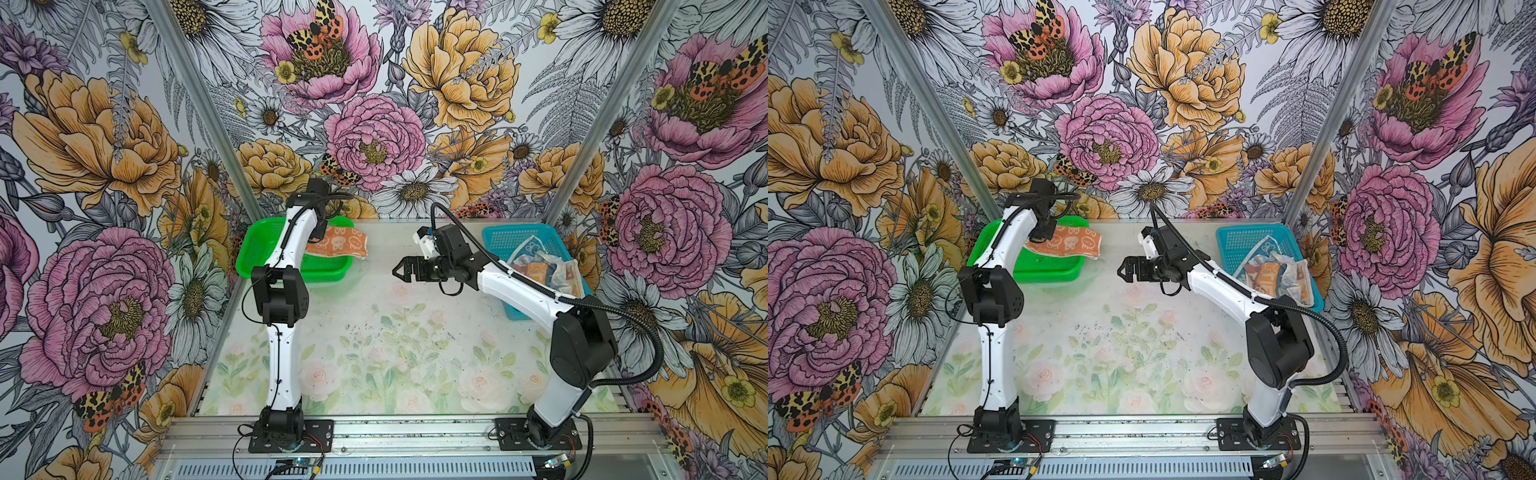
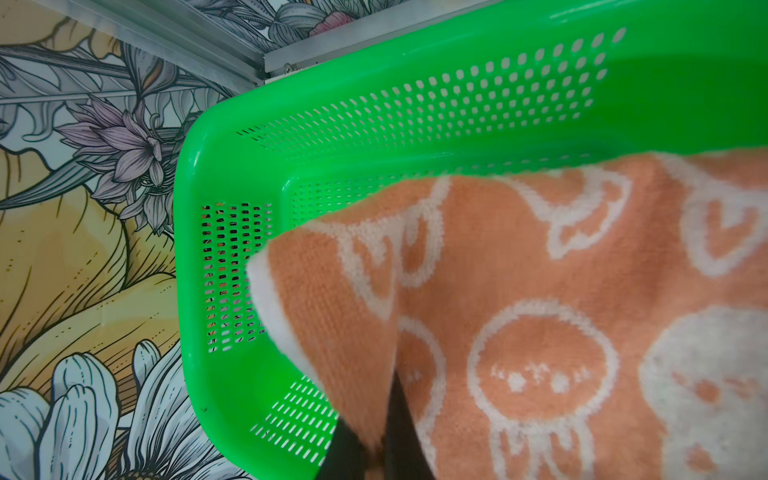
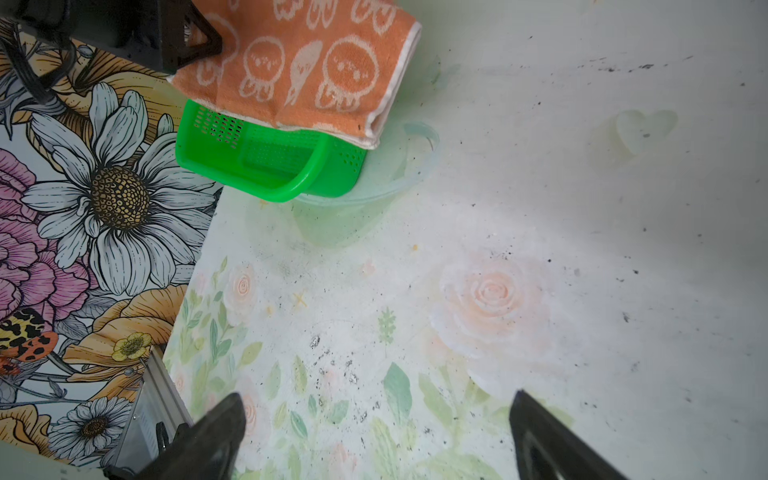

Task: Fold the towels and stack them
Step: 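Lower the orange towel into the green basket and open the left gripper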

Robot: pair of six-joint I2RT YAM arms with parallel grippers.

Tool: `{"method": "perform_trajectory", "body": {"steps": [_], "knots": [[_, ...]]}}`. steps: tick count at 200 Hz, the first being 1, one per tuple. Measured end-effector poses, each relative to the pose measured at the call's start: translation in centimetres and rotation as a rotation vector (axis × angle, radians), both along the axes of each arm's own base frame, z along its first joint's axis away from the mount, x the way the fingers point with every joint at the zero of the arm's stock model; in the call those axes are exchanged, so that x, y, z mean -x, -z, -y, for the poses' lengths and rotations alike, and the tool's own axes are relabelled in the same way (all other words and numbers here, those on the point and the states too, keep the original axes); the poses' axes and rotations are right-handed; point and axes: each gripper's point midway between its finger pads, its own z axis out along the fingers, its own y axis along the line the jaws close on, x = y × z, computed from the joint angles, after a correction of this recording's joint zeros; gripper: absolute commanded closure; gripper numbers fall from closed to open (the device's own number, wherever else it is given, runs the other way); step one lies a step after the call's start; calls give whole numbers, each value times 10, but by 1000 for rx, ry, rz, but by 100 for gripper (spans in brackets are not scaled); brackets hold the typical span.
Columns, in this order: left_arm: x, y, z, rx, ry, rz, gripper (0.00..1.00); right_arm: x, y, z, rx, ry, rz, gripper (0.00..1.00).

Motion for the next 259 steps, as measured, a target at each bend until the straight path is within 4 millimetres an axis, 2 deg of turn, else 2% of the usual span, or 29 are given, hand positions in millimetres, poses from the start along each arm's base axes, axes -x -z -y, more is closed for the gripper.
{"method": "perform_trajectory", "body": {"steps": [37, 68, 107, 154, 216, 235, 259], "knots": [[0, 27, -6, -21, 1, -54, 100, 1, 0, -2, 9, 0, 4, 1], [-2, 44, -21, -52, -18, -82, 100, 1, -3, -8, 9, -9, 8, 1], [-2, 47, -39, -80, -45, -85, 100, 2, -10, -15, 14, -18, 30, 1], [-7, 50, -51, -90, -63, -68, 100, 2, -23, -24, 12, -41, 77, 1], [-11, 89, -71, -104, -81, -127, 100, 5, -23, -28, 21, -51, 86, 1], [-11, 90, -77, -104, -92, -128, 100, 5, -22, -27, 26, -50, 89, 1], [-17, 77, -85, -104, -105, -90, 100, 5, -19, -26, 34, -50, 88, 1]]}}
